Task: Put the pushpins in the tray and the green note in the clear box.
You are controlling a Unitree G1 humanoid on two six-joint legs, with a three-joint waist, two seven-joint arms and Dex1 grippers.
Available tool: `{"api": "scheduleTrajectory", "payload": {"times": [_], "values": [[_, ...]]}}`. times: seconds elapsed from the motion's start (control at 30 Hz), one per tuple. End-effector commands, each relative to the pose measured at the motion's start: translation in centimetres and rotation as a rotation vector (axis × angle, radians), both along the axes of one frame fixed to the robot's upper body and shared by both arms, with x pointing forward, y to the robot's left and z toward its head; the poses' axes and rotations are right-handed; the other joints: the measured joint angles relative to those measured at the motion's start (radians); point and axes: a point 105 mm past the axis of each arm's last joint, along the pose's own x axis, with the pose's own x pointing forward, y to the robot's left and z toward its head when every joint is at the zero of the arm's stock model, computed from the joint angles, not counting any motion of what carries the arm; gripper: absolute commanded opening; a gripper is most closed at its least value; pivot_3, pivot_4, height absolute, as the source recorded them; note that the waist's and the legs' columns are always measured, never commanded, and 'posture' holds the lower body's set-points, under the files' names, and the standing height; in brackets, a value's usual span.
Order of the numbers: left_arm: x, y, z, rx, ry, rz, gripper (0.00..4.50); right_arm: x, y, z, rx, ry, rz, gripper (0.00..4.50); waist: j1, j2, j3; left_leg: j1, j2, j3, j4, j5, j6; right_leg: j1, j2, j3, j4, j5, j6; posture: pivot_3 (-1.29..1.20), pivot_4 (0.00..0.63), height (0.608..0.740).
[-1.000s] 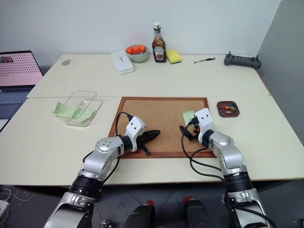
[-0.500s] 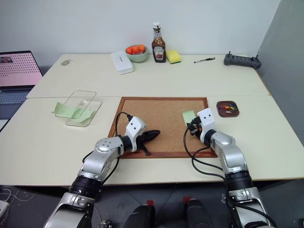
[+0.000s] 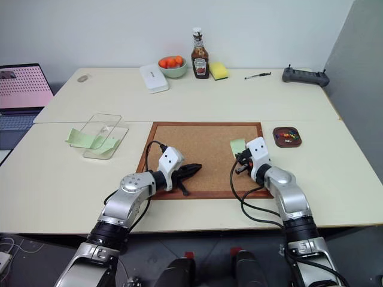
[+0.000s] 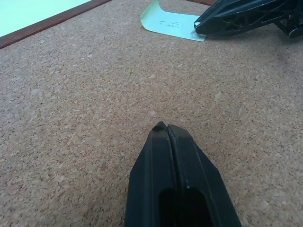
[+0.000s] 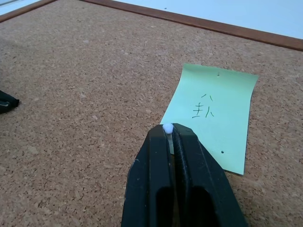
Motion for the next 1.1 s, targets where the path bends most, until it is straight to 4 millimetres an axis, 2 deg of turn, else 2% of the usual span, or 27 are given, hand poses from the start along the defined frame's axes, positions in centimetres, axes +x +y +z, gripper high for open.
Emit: {"api": "scheduleTrajectory", "payload": {"times": [0.03, 0.4, 0.5, 0.63, 0.73, 0.8, 0.97, 1.1], "values": [[-0.9, 0.4, -3.0, 0.053, 0.107, 0.010, 0.00, -0.9, 2.4, 5.1, 0.061, -0.212, 0.127, 0.01, -0.002, 0.000, 0.000, 0.000, 0.000, 0.000, 0.000, 0.000, 0.000, 0.000, 0.000, 0.000, 0.000, 0.000, 0.000, 0.00, 0.150, 0.740], [-0.8, 0.3, -2.9, 0.042, 0.107, 0.014, 0.00, -1.1, 1.9, 6.2, 0.042, -0.255, 0.142, 0.01, 0.000, 0.000, 0.000, 0.000, 0.000, -0.001, 0.000, 0.000, 0.000, 0.001, 0.000, -0.001, 0.000, 0.000, 0.000, 0.00, 0.150, 0.740], [-0.7, 0.4, -2.1, 0.010, 0.101, 0.019, 0.00, -1.4, 1.8, 6.5, 0.002, -0.277, 0.172, 0.01, 0.000, 0.000, 0.000, 0.000, 0.000, -0.001, 0.000, 0.000, 0.000, 0.001, 0.000, -0.001, 0.000, 0.000, 0.000, 0.00, 0.150, 0.740], [0.1, 0.9, 0.6, -0.135, 0.119, 0.075, 0.00, -2.0, 1.9, 6.7, -0.079, -0.317, 0.230, 0.01, -0.002, -0.001, 0.000, 0.000, 0.000, -0.001, 0.000, 0.000, 0.000, 0.000, 0.000, -0.001, 0.000, 0.000, 0.000, 0.00, 0.150, 0.740], [0.5, 1.1, 2.9, -0.231, 0.129, 0.088, 0.47, -2.2, 2.1, 6.6, -0.115, -0.338, 0.259, 0.00, -0.008, -0.002, 0.001, 0.000, 0.001, -0.001, 0.000, 0.000, 0.000, 0.000, 0.001, -0.001, 0.000, 0.000, 0.000, 0.00, 0.150, 0.740], [0.4, 1.0, 4.5, -0.303, 0.144, 0.083, 0.94, -2.3, 2.3, 6.6, -0.134, -0.353, 0.281, 0.00, -0.010, -0.003, 0.002, -0.001, 0.001, -0.002, 0.000, 0.000, 0.000, -0.001, 0.001, -0.001, 0.000, 0.000, 0.000, 0.00, 0.150, 0.740], [0.2, 0.7, 6.2, -0.388, 0.189, 0.098, 1.79, -2.4, 2.8, 6.7, -0.152, -0.376, 0.315, 0.00, -0.010, -0.005, 0.003, -0.003, 0.000, -0.002, 0.000, 0.000, 0.000, -0.002, 0.001, -0.002, 0.000, 0.000, 0.000, 0.00, 0.150, 0.740], [0.3, -0.3, 7.8, -0.527, 0.256, 0.116, 2.57, -2.5, 3.3, 6.9, -0.164, -0.398, 0.341, 0.00, -0.007, -0.007, 0.004, -0.003, 0.000, -0.003, 0.000, 0.000, 0.000, -0.002, 0.000, -0.002, -0.001, 0.000, 0.000, 0.00, 0.150, 0.740]]}}
